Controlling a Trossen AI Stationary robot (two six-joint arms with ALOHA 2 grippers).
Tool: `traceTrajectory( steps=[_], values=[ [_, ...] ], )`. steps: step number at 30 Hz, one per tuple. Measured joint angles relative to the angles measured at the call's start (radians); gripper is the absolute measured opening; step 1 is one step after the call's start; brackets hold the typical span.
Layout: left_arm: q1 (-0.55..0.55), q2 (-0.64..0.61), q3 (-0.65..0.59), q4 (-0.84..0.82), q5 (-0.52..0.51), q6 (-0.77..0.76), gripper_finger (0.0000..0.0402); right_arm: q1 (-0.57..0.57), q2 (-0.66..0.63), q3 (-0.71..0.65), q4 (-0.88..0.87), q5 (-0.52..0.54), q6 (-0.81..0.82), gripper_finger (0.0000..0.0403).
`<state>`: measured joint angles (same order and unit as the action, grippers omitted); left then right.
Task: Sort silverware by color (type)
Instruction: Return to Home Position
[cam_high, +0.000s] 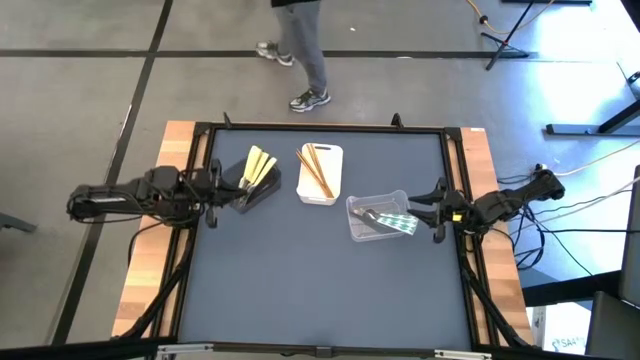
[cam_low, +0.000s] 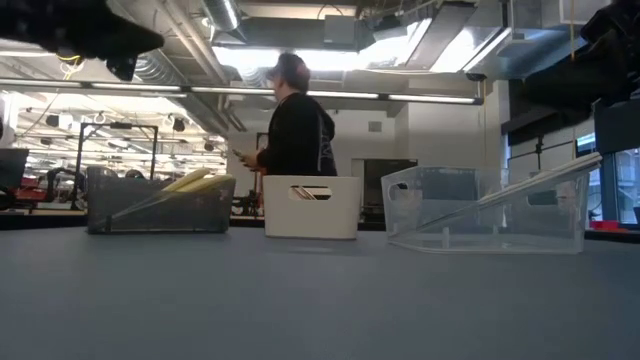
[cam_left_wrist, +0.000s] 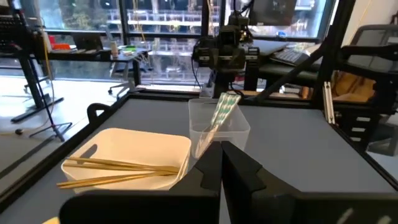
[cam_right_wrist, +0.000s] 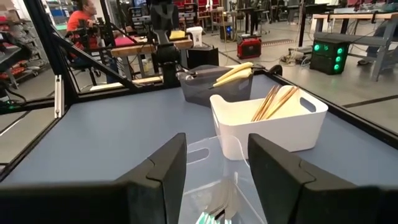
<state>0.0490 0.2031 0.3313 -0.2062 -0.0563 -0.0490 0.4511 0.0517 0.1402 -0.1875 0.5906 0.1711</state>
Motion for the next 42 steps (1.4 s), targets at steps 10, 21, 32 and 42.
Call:
traceTrajectory(
  steps=[10,21,32,42],
  values=[
    [0.0,-0.156,-0.109,0.025,0.003,0.0,0.0,0.0,-0.049,0.001,-0.069,-0.005,0.005,0.016],
    [0.0,-0.201,-0.225,0.175,0.078,0.016,0.0,0.0,-0.047,-0.063,0.023,-0.007,0.01,0.016],
    [0.001,-0.198,-0.324,0.358,0.169,0.039,0.0,0.0,-0.049,-0.064,0.029,-0.007,0.006,0.016],
    [0.001,-0.197,-0.324,0.298,0.172,0.111,0.0,0.0,-0.048,-0.064,0.027,-0.007,0.005,0.016]
  ],
)
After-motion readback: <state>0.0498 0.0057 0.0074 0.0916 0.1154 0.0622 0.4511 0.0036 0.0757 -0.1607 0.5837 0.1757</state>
